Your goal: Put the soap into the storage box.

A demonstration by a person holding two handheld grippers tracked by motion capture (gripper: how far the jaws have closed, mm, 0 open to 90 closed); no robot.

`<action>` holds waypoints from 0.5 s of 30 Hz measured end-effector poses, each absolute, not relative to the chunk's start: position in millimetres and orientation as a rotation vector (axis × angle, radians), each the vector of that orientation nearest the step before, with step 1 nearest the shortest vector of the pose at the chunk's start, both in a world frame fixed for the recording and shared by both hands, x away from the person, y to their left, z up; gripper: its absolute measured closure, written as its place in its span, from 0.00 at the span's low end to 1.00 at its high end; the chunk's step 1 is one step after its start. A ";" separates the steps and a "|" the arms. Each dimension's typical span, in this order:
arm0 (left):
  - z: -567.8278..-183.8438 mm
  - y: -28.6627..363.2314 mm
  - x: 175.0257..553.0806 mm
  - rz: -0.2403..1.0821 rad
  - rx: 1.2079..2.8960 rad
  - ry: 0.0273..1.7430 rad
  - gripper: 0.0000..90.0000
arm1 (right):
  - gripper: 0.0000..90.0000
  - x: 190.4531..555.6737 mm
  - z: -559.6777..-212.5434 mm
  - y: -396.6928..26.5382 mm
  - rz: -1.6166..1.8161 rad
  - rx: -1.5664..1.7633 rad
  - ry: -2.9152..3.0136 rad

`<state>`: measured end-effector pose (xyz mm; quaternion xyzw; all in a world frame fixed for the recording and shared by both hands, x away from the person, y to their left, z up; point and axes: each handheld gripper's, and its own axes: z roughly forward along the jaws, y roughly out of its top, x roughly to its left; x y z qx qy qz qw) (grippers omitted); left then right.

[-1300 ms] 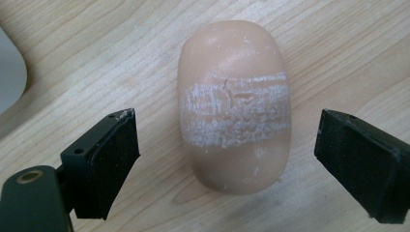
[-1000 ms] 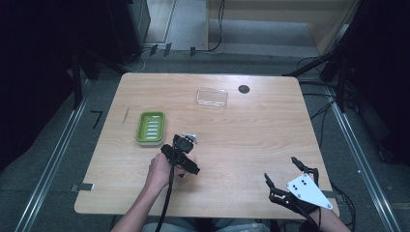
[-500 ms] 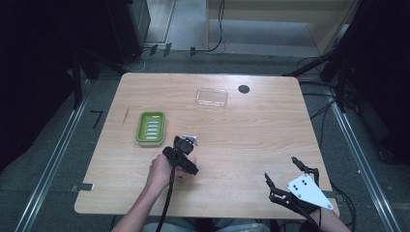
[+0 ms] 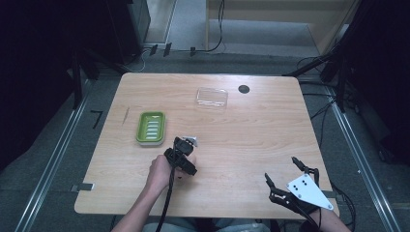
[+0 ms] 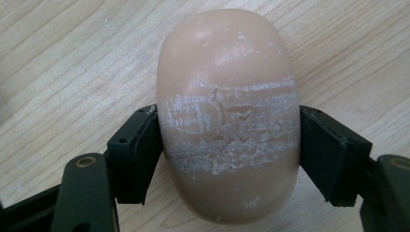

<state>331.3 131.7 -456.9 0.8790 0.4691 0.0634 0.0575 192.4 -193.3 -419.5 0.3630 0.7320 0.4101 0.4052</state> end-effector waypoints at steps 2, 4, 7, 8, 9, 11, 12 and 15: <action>-457.0 132.9 331.9 0.176 2.663 1.421 0.32 | 0.15 192.4 -419.6 -193.3 1.034 0.916 1.846; -457.2 133.8 332.0 0.167 2.654 1.424 0.32 | 0.15 192.4 -419.6 -193.2 1.034 0.916 1.847; -457.0 133.5 331.3 0.176 2.652 1.417 0.34 | 0.15 192.5 -419.5 -193.3 1.036 0.915 1.845; -456.8 133.3 331.1 0.177 2.651 1.416 0.35 | 0.15 192.5 -419.6 -193.3 1.035 0.914 1.846; -456.7 133.2 330.8 0.178 2.648 1.419 0.35 | 0.15 192.5 -419.6 -193.3 1.036 0.913 1.846; -456.6 133.4 330.8 0.175 2.646 1.417 0.36 | 0.15 192.5 -419.5 -193.3 1.035 0.913 1.846; -456.6 133.5 330.8 0.175 2.647 1.416 0.36 | 0.15 192.4 -419.5 -193.3 1.035 0.914 1.846; -456.5 133.4 330.8 0.175 2.648 1.415 0.37 | 0.15 192.3 -419.5 -193.4 1.036 0.915 1.844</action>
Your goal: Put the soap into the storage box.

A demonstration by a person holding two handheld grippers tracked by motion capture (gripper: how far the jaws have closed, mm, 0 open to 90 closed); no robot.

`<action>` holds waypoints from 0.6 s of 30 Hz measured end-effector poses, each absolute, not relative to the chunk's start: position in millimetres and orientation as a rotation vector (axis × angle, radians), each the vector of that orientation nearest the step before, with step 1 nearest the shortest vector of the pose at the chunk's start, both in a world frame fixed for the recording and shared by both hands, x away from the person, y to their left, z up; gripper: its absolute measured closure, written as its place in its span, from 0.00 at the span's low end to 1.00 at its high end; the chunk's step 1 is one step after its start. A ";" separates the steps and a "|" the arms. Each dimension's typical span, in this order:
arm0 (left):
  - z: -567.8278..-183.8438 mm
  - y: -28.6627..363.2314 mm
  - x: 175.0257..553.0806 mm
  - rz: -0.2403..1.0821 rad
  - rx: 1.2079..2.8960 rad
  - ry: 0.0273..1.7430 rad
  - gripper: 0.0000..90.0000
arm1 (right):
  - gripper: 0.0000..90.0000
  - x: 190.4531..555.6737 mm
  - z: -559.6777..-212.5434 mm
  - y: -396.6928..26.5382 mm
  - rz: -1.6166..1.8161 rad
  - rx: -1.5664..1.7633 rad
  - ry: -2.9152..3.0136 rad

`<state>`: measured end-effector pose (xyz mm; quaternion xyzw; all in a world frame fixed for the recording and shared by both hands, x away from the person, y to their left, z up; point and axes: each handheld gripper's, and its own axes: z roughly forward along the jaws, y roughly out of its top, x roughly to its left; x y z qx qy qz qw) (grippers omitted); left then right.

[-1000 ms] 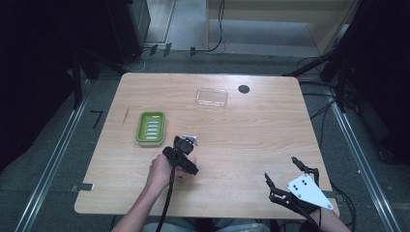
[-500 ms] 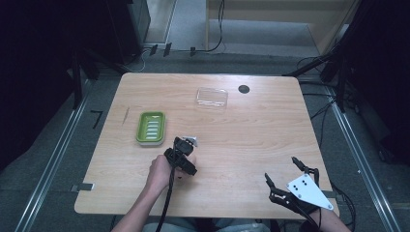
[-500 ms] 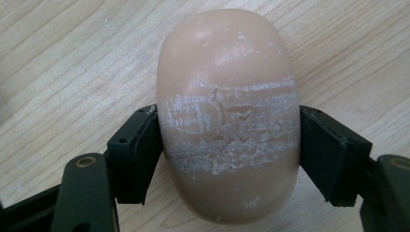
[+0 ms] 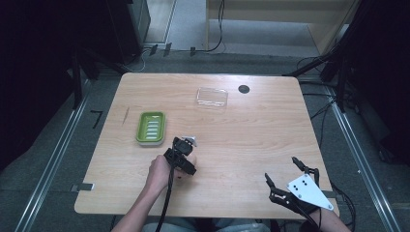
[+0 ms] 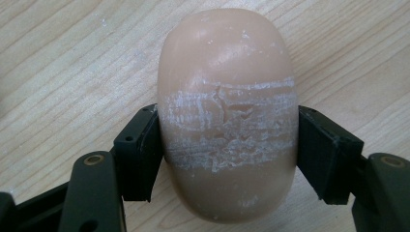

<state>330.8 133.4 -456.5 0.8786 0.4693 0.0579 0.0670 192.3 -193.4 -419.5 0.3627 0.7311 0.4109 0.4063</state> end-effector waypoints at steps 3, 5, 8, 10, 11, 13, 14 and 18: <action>-456.1 133.6 331.1 0.165 2.662 1.401 0.37 | 0.15 192.2 -419.6 -193.2 1.035 0.914 1.843; -456.0 133.6 331.2 0.163 2.662 1.401 0.37 | 0.15 192.2 -419.6 -193.2 1.035 0.914 1.843; -455.7 133.8 331.4 0.157 2.666 1.395 0.37 | 0.15 192.3 -419.6 -193.3 1.035 0.914 1.844; -454.9 133.8 331.2 0.152 2.667 1.386 0.37 | 0.15 192.3 -419.6 -193.2 1.035 0.914 1.842; -454.8 133.6 330.9 0.160 2.663 1.384 0.37 | 0.15 192.2 -419.6 -193.3 1.035 0.914 1.841; -454.1 133.7 331.0 0.151 2.666 1.381 0.37 | 0.15 192.1 -419.7 -193.3 1.035 0.913 1.841; -453.4 133.6 330.6 0.153 2.666 1.374 0.37 | 0.15 192.1 -419.7 -193.3 1.035 0.914 1.841; -451.7 134.8 330.3 0.157 2.667 1.364 0.37 | 0.15 192.1 -419.7 -193.3 1.035 0.914 1.841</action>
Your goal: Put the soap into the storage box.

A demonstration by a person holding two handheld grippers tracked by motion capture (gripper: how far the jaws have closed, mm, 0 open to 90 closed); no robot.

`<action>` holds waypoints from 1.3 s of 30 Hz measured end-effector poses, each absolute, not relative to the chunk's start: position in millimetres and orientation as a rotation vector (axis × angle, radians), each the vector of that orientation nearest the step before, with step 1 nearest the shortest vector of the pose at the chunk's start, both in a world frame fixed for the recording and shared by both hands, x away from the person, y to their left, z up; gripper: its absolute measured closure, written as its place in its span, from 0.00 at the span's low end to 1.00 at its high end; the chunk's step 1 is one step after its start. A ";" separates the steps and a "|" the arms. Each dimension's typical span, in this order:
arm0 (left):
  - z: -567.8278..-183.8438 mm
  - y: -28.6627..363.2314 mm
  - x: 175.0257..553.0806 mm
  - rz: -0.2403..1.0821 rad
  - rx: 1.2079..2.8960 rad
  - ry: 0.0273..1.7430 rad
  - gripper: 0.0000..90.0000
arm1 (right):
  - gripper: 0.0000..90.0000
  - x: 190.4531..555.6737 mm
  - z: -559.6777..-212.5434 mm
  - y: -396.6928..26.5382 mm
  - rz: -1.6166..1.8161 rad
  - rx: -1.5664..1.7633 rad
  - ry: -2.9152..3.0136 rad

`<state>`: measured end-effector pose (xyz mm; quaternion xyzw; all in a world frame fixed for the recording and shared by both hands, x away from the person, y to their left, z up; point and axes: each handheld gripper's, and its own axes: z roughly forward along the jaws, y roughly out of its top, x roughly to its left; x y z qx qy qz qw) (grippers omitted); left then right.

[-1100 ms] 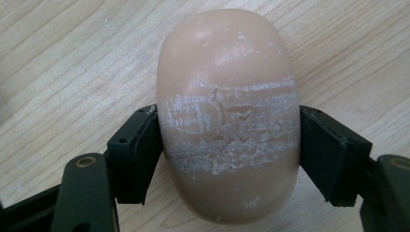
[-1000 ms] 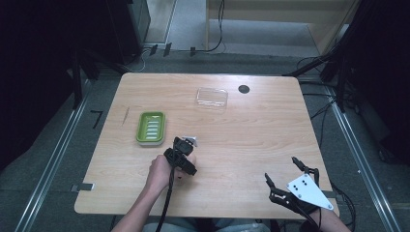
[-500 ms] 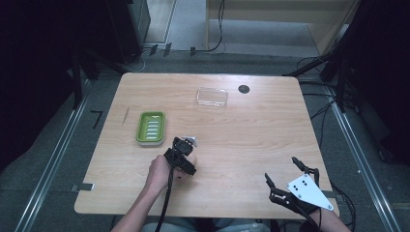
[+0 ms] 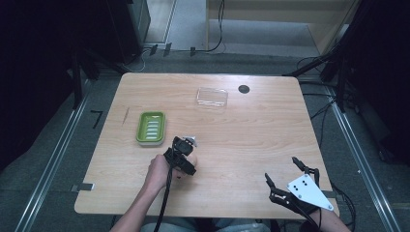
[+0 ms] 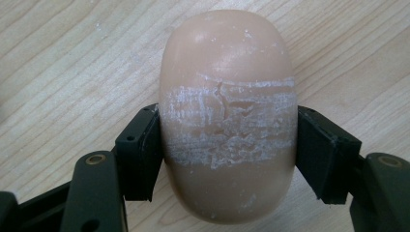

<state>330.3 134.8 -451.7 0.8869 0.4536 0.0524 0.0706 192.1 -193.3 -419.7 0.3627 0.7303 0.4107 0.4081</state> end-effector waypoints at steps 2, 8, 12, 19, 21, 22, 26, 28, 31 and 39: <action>-450.6 136.3 330.2 0.158 2.659 1.371 0.37 | 0.15 192.2 -419.7 -193.3 1.037 0.916 1.838; -447.8 141.3 330.5 0.165 2.645 1.375 0.38 | 0.15 192.0 -419.6 -193.4 1.038 0.917 1.839; -446.0 144.0 330.3 0.173 2.642 1.379 0.38 | 0.15 192.0 -419.5 -193.4 1.037 0.917 1.839; -442.1 149.5 330.1 0.171 2.637 1.380 0.38 | 0.15 192.0 -419.5 -193.4 1.037 0.917 1.838; -441.5 151.3 329.9 0.181 2.629 1.382 0.38 | 0.15 192.0 -419.5 -193.4 1.037 0.918 1.838; -440.8 153.3 330.0 0.174 2.624 1.389 0.38 | 0.15 192.1 -419.6 -193.3 1.037 0.916 1.838; -439.7 156.8 330.1 0.181 2.623 1.392 0.38 | 0.15 192.1 -419.6 -193.2 1.036 0.916 1.837; -439.1 159.0 330.0 0.177 2.616 1.398 0.38 | 0.15 192.2 -419.6 -193.3 1.035 0.915 1.837; -438.3 161.7 330.2 0.183 2.616 1.401 0.38 | 0.15 192.2 -419.6 -193.3 1.035 0.915 1.838; -435.9 168.9 329.4 0.192 2.599 1.418 0.38 | 0.15 192.2 -419.6 -193.2 1.035 0.915 1.839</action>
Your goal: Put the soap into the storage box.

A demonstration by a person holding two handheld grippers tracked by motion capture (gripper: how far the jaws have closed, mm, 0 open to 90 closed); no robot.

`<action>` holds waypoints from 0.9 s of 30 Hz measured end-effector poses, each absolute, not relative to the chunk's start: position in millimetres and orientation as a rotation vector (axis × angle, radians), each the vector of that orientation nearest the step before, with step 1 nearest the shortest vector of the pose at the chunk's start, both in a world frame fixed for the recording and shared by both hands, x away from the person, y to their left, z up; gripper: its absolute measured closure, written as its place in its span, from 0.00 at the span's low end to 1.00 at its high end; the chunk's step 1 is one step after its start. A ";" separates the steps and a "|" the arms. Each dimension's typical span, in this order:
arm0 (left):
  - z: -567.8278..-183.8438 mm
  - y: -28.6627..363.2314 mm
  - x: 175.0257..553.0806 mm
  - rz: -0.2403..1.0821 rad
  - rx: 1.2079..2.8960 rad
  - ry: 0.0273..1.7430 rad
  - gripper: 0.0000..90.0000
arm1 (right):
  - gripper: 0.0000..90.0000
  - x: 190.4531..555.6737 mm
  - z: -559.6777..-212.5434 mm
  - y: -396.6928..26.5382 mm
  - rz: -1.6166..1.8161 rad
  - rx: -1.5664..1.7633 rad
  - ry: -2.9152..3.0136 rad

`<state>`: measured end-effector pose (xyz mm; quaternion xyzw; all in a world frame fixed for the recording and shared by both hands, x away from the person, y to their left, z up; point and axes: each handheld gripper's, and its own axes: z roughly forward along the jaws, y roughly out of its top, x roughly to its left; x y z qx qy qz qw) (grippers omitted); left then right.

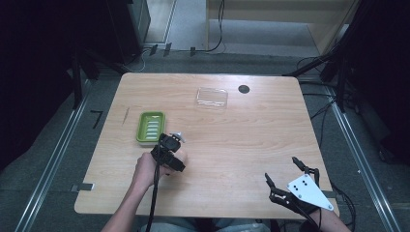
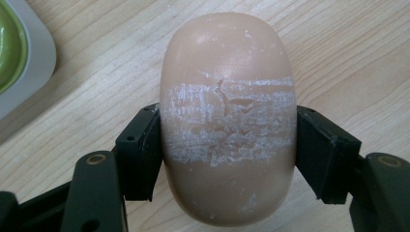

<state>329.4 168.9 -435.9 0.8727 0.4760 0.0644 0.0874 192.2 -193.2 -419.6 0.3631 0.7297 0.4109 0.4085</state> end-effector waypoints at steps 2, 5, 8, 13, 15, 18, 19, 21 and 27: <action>-435.5 169.6 329.2 0.194 2.601 1.421 0.38 | 0.15 192.3 -419.6 -193.2 1.035 0.914 1.839; -434.7 172.9 328.5 0.194 2.589 1.432 0.38 | 0.15 192.2 -419.6 -193.2 1.036 0.914 1.839; -433.8 174.7 328.6 0.196 2.595 1.432 0.38 | 0.15 192.2 -419.6 -193.2 1.036 0.914 1.839; -433.1 180.0 328.5 0.200 2.586 1.446 0.38 | 0.15 192.3 -419.6 -193.1 1.035 0.915 1.839; -432.9 180.4 328.2 0.199 2.581 1.454 0.38 | 0.15 192.3 -419.6 -193.2 1.035 0.915 1.839; -432.0 183.2 327.9 0.207 2.578 1.455 0.38 | 0.15 192.3 -419.6 -193.3 1.036 0.915 1.839; -431.7 183.9 327.9 0.204 2.578 1.454 0.38 | 0.15 192.3 -419.5 -193.3 1.036 0.915 1.840; -431.1 185.0 327.6 0.203 2.574 1.458 0.38 | 0.15 192.3 -419.6 -193.3 1.036 0.915 1.838; -429.6 188.6 327.7 0.214 2.572 1.460 0.38 | 0.15 192.3 -419.5 -193.3 1.035 0.915 1.837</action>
